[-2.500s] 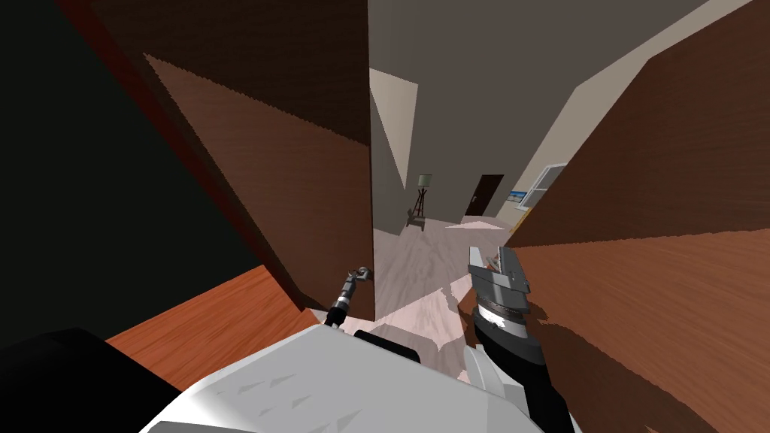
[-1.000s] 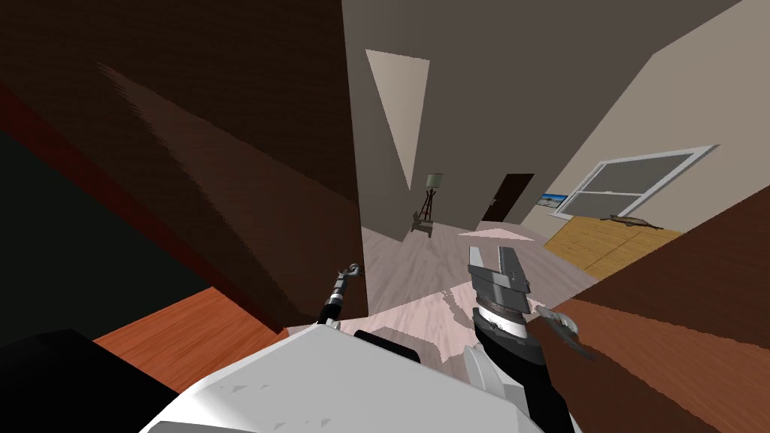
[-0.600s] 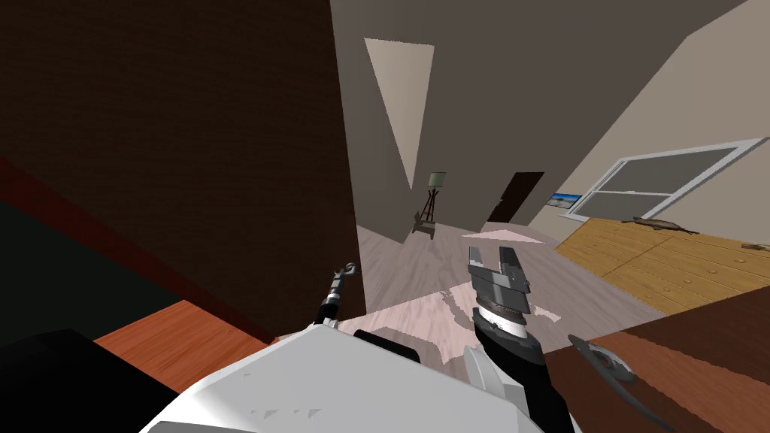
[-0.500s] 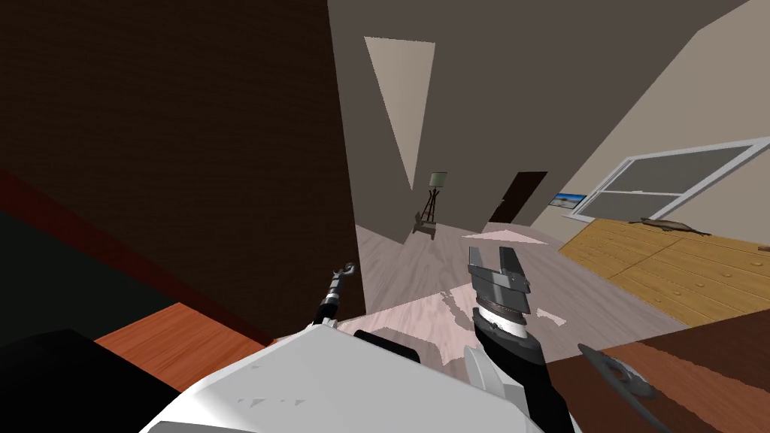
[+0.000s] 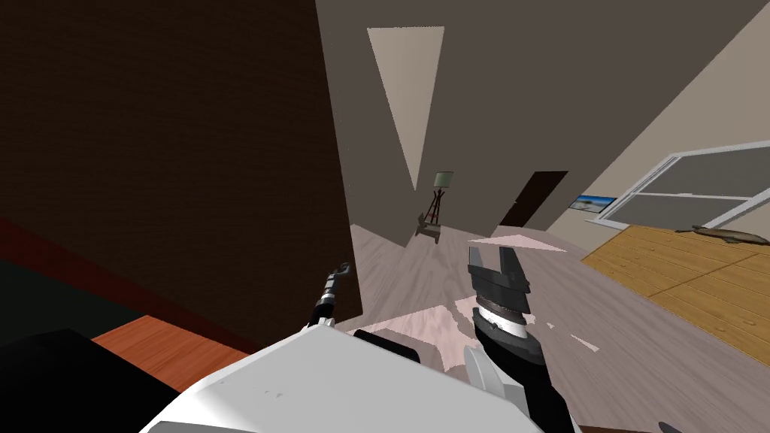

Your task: Push the door open

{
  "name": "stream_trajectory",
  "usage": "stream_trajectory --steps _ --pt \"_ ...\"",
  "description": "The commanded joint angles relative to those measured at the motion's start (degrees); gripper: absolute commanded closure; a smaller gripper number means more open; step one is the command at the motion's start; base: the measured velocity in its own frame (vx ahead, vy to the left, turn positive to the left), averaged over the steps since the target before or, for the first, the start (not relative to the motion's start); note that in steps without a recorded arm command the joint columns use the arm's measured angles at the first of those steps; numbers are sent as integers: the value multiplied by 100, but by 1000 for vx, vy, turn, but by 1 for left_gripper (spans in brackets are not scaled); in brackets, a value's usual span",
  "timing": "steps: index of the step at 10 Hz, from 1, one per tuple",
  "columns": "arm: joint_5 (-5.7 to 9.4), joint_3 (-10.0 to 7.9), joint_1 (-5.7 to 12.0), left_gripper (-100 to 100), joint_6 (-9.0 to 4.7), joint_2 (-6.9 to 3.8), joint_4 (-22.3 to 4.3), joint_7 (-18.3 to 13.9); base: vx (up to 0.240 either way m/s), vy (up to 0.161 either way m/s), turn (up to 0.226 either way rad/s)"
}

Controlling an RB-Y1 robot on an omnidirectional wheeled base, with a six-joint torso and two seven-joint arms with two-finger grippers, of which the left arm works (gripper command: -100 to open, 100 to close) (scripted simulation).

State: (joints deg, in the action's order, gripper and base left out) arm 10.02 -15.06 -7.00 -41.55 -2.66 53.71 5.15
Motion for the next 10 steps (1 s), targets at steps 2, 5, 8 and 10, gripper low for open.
stream_trajectory --steps 2,5,8,10 --pt "107 -247 -25 100 -60 -5 56 57 189 -35 85" --pt "214 -462 -22 100 -66 88 48 114 208 -33 70" --pt "280 -596 -20 100 -69 172 44 150 217 -29 70" --pt "315 -667 -19 100 -71 231 41 169 197 -26 55"
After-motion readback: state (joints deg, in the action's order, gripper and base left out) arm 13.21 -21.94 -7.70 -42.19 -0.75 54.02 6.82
